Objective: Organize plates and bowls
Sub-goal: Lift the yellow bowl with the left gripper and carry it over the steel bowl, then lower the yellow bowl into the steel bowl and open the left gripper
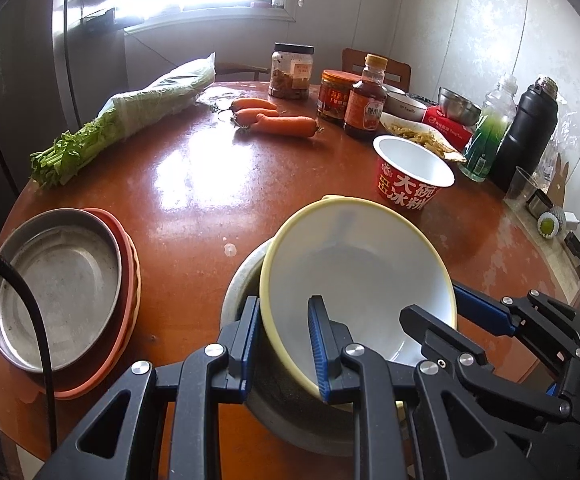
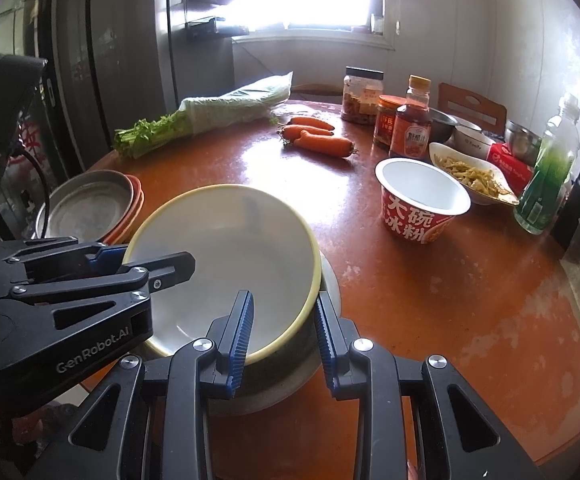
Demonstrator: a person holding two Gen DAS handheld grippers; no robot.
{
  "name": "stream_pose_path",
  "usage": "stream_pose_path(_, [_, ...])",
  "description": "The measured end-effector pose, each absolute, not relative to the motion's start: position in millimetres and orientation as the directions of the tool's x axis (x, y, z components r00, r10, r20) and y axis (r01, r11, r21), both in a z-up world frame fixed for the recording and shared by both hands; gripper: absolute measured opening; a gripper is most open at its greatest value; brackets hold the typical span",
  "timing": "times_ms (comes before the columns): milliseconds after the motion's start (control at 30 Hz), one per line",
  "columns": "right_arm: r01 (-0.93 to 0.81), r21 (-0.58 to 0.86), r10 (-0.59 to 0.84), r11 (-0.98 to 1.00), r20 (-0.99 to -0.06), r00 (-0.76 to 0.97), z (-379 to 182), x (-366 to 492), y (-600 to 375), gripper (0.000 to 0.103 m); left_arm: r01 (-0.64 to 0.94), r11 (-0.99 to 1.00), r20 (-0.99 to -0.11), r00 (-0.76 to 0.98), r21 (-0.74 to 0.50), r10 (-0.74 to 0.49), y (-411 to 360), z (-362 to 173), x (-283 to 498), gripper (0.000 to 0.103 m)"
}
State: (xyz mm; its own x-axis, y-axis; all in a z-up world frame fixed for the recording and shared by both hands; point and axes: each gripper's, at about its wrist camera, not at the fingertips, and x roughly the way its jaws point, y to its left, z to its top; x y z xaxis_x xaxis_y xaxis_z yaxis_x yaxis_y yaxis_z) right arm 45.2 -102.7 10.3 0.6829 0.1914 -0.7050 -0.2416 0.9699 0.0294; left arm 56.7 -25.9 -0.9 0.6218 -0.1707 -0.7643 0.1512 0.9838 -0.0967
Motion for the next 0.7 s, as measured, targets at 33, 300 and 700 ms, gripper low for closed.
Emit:
stream_pose_path(33, [-0.241,0.029,0.191,0.97,-0.705,0.683,9.7,45.1,-102.6,0.032,0.151,0.984,-0.764,0.623,-0.095,-0.169,-26.2,-1.2,56.9,0.023])
stream_pose_path(300, [-0.241,0.054,0.208,0.969,-0.703,0.68,10.2,44.7,-105.0,0.032,0.148,0.984,-0.767,0.619,-0.096,-0.168,-26.2,-4.7,59.4,0.023])
stream_pose_path(700, [-0.226,0.117,0.241,0.967,-0.7,0.672,9.4,45.2,-109.8,0.032,0.146,0.983,-0.767,0.617,-0.108,-0.176,-22.0,-3.8,58.9,0.024])
